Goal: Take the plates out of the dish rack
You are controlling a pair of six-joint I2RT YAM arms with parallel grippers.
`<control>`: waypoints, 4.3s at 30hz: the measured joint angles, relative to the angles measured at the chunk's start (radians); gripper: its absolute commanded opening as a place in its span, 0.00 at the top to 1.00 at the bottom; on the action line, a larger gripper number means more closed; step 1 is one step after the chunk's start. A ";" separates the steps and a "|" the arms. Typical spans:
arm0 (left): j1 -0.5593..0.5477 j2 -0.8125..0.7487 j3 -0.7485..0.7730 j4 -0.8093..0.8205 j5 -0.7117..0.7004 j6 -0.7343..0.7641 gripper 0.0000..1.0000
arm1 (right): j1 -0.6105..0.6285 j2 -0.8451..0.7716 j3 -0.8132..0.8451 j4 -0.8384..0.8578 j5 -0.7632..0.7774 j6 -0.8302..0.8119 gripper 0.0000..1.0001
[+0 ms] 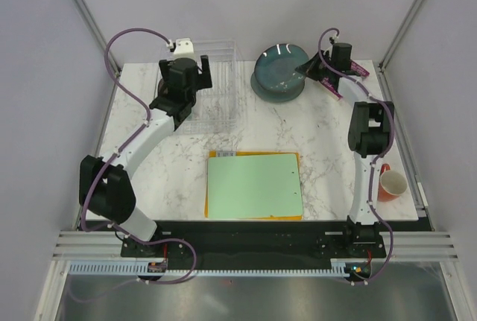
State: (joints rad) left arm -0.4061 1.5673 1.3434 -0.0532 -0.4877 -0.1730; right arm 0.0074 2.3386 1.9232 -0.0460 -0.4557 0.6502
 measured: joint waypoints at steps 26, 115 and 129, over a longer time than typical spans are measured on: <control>0.014 0.027 -0.059 0.052 -0.143 0.093 0.00 | 0.023 0.137 0.102 -0.097 0.004 -0.023 0.07; -0.022 -0.089 0.033 -0.207 0.623 -0.400 0.98 | 0.266 -0.551 -0.681 0.404 -0.200 0.195 0.22; 0.034 -0.138 -0.014 -0.089 0.715 -0.503 0.32 | 0.220 -0.546 -0.718 0.724 -0.357 0.424 1.00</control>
State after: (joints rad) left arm -0.3721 1.4296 1.3289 -0.1421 0.2268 -0.6762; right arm 0.2279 1.7927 1.2057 0.6785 -0.8124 1.0740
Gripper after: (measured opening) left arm 0.353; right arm 0.055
